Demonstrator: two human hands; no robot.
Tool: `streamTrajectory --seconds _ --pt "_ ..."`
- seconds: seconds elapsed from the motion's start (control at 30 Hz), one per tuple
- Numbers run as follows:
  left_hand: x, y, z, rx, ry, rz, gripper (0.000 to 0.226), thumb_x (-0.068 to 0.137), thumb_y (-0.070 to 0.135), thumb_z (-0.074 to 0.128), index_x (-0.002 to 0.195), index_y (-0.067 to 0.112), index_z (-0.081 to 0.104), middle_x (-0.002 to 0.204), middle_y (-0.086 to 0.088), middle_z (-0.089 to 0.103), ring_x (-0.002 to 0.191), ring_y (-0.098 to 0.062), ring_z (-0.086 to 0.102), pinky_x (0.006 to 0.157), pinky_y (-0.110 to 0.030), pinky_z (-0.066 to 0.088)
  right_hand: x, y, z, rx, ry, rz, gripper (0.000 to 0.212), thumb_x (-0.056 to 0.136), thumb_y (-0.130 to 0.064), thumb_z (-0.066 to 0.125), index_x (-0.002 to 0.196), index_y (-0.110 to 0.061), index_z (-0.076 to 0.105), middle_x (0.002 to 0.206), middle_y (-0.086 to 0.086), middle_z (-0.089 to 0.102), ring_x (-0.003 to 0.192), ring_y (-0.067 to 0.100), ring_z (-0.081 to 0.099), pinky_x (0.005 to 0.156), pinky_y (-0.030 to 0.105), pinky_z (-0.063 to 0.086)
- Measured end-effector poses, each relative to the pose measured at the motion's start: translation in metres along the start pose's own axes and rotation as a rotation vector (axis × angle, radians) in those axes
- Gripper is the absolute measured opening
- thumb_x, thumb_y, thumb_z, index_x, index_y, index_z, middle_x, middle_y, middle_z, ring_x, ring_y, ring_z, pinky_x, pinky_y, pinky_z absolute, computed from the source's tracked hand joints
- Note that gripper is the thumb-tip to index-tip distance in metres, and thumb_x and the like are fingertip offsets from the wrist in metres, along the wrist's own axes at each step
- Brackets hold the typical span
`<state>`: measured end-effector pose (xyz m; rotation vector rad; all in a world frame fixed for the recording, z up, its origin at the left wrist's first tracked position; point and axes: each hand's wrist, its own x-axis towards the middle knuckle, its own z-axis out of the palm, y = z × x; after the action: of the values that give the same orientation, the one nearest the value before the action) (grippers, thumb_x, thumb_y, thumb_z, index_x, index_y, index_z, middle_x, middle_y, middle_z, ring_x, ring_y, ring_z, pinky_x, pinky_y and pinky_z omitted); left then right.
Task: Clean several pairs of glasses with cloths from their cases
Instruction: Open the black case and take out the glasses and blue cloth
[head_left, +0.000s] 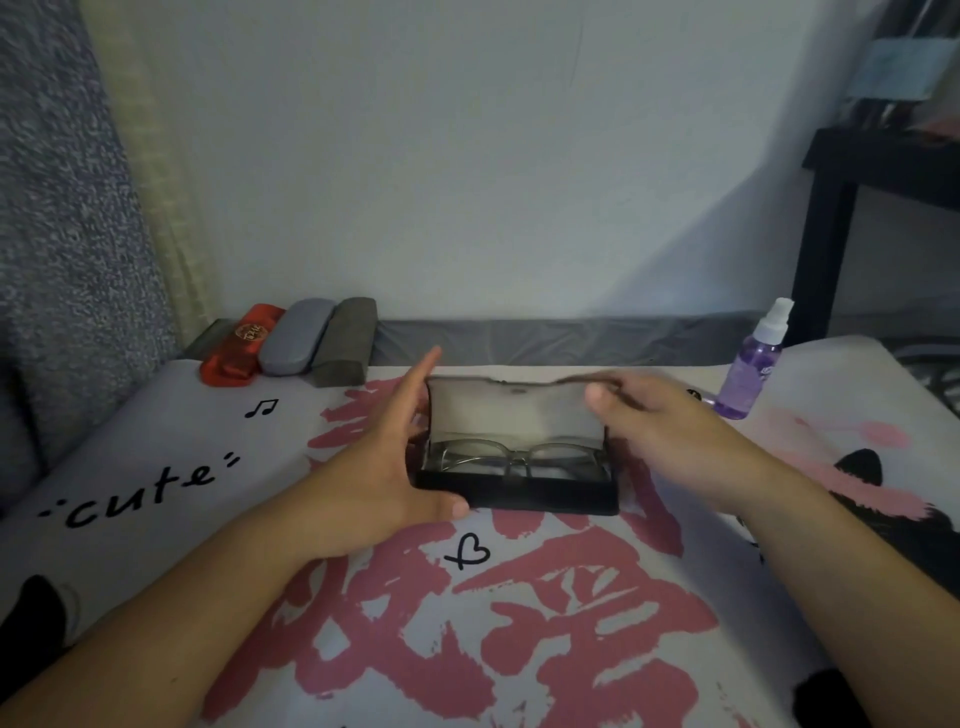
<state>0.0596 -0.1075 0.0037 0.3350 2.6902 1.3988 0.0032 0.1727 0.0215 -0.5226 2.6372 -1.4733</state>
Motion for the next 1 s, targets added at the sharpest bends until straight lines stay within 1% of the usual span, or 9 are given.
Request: streamTrajectory --seconds 0.13,0.27,0.3,0.37,0.5,0.73,0.83,0.93,1.0 --pt "-0.001 0.0 0.0 0.027 0.058 0.004 0.134 0.069 0.027 0.093 0.14 0.076 -0.01 0.159 0.024 0.013 0.145 -0.009 0.031 0.118 -0.043 0.037 0.016 0.012 0.017 -0.014 0.376 0.151 0.028 0.104 -0.032 0.051 0.132 -0.027 0.055 0.101 -0.003 0.068 0.091 0.019 0.07 0.09 0.042 0.056" --pt "0.0 -0.001 0.0 0.077 0.041 0.022 0.129 0.069 0.031 0.093 0.141 0.075 -0.005 0.157 0.027 0.011 0.145 -0.011 0.033 0.117 -0.046 0.038 0.015 0.006 0.011 -0.321 0.55 -0.032 0.009 0.098 -0.02 0.059 0.106 -0.021 0.063 0.1 -0.007 0.057 0.088 0.014 0.057 0.073 0.026 0.041" --pt "0.0 -0.001 0.0 0.084 0.037 0.026 0.128 0.069 0.032 0.093 0.141 0.075 -0.004 0.156 0.028 0.011 0.144 -0.011 0.034 0.117 -0.045 0.039 0.013 0.002 0.007 -0.339 0.513 -0.093 0.008 0.097 -0.024 0.06 0.091 -0.022 0.064 0.091 -0.008 0.056 0.085 0.015 0.055 0.069 0.025 0.037" --pt "-0.001 -0.001 0.0 0.095 0.046 0.031 0.126 0.07 0.032 0.092 0.142 0.075 -0.002 0.154 0.029 0.013 0.142 -0.008 0.036 0.116 -0.043 0.04 0.008 -0.003 0.001 -0.338 0.317 -0.103 0.033 0.1 -0.036 0.057 0.074 -0.017 0.064 0.079 -0.001 0.058 0.081 0.019 0.056 0.069 0.032 0.039" --pt "0.0 0.0 0.007 0.11 0.088 0.054 0.122 0.073 0.032 0.09 0.145 0.071 0.0 0.147 0.03 0.02 0.137 -0.001 0.035 0.113 -0.029 0.037 -0.002 -0.006 -0.001 -0.506 0.026 -0.019 0.055 0.102 -0.054 0.036 0.08 -0.016 0.07 0.09 0.001 0.056 0.084 0.011 0.056 0.079 0.03 0.043" --pt "-0.002 -0.001 0.009 0.129 0.073 0.07 0.116 0.075 0.036 0.087 0.145 0.071 0.001 0.141 0.031 0.021 0.133 0.002 0.031 0.109 -0.025 0.034 0.002 -0.011 0.004 -0.695 -0.059 0.016 0.062 0.102 -0.058 0.029 0.082 -0.013 0.066 0.097 -0.003 0.049 0.09 0.009 0.053 0.084 0.033 0.041" --pt "-0.001 0.0 0.008 0.149 0.061 0.077 0.113 0.076 0.039 0.086 0.146 0.069 0.003 0.143 0.031 0.02 0.136 0.0 0.031 0.109 -0.025 0.033 0.003 -0.014 0.008 -0.551 -0.067 0.06 0.061 0.103 -0.056 0.026 0.078 -0.012 0.059 0.096 0.0 0.048 0.088 0.01 0.052 0.076 0.026 0.036" --pt "0.0 0.0 0.007 0.165 0.058 0.084 0.11 0.077 0.039 0.086 0.146 0.068 0.005 0.144 0.03 0.021 0.137 -0.001 0.03 0.109 -0.024 0.033 0.002 -0.02 0.008 -0.318 0.03 0.102 0.063 0.103 -0.057 0.026 0.091 -0.008 0.065 0.098 0.002 0.057 0.089 0.011 0.056 0.07 0.015 0.034" --pt "0.0 -0.001 0.007 0.18 0.054 0.09 0.11 0.077 0.039 0.085 0.149 0.065 0.005 0.143 0.03 0.02 0.136 0.0 0.03 0.107 -0.02 0.032 -0.001 -0.022 0.006 -0.227 0.028 0.126 0.054 0.103 -0.056 0.035 0.089 -0.013 0.066 0.088 -0.004 0.063 0.079 0.009 0.057 0.066 0.019 0.035"
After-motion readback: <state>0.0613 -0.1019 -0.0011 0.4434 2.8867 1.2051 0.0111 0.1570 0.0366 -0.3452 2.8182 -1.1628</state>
